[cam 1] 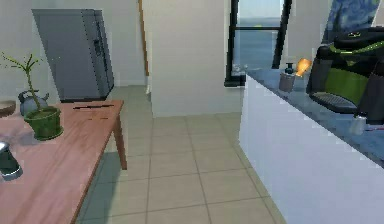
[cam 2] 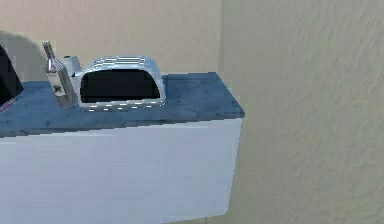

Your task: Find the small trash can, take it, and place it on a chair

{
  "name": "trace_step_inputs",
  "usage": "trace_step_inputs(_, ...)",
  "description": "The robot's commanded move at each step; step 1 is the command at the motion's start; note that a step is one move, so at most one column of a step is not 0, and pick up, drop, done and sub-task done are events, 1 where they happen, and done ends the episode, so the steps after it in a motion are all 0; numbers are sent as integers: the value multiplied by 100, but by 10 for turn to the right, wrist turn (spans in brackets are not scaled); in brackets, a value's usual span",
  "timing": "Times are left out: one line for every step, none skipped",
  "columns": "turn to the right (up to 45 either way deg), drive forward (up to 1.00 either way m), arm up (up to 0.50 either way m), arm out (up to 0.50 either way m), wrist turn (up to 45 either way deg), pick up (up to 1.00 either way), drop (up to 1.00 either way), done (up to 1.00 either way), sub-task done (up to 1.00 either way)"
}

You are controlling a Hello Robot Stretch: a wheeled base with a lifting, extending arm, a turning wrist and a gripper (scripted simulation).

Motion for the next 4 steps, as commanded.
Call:
trace_step_inputs(-30,0,0,0,0,0,0,0,0)
trace_step_inputs(0,100,0,0,0,0,0,0,0)
trace_step_inputs(0,100,0,0,0,0,0,0,0)
trace_step_inputs(60,0,0,0,0,0,0,0,0)
